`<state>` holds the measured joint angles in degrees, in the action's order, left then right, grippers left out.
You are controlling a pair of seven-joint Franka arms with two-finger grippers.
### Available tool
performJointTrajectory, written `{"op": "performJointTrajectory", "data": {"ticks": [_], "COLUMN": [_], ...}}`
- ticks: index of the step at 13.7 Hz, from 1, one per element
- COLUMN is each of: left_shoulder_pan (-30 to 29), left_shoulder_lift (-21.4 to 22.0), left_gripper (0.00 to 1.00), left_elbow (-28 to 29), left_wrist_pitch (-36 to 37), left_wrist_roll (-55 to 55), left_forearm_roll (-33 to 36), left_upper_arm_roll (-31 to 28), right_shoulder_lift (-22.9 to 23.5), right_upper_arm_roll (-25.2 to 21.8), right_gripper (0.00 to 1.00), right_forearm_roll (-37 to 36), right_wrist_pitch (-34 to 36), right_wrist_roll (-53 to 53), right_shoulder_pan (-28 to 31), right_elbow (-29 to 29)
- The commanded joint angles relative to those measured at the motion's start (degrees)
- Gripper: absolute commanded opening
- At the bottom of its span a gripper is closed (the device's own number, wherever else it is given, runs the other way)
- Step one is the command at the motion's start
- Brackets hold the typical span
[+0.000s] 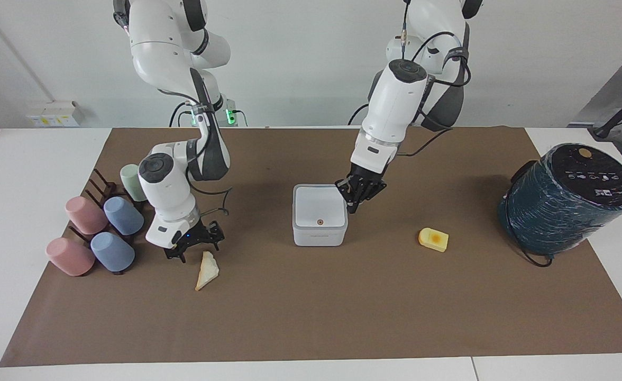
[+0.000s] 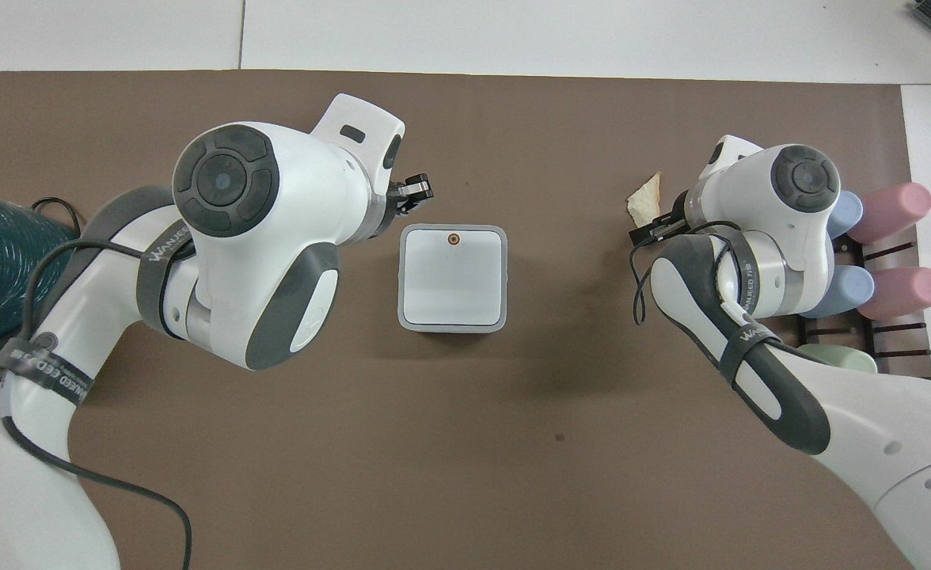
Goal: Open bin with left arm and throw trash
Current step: 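Lift the bin lid with the left gripper while the right gripper grasps bread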
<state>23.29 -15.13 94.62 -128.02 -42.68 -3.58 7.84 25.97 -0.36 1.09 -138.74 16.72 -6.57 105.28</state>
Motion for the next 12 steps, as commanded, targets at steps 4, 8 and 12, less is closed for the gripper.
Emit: {"op": "performJointTrajectory", "data": {"ticks": [4,8,12], "left_shoulder_pan": [3.59,4.48,5.10], "left_shoulder_lift": [-4.11,-5.61,-6.23], "left_gripper": [0.00,0.00,0.00], "left_elbow": [1.00,1.35,4.52], "left_wrist_pitch": [-6.72,-7.95,-10.85], "left_wrist_roll": [-4.43,-6.19,-6.63], "left_forearm_roll": [-0.99,-0.99,-0.99], "left_upper_arm_roll": [-0.81,-0.89,-0.98], "right_shoulder_lift": [0.40,0.49,0.40], "right_upper_arm_roll": [0.97,0.98,0.98], "right_gripper": [0.49,0.00,0.00], "right_forearm_roll": [1.29,1.81,2.43], "right_wrist_pitch": [-2.24,-2.24,-1.63], "right_wrist_roll": [2.00,0.77,-0.20], "right_shoulder_pan": [0.42,0.42,-0.46], "right_elbow": [0.27,0.19,-0.16]}}
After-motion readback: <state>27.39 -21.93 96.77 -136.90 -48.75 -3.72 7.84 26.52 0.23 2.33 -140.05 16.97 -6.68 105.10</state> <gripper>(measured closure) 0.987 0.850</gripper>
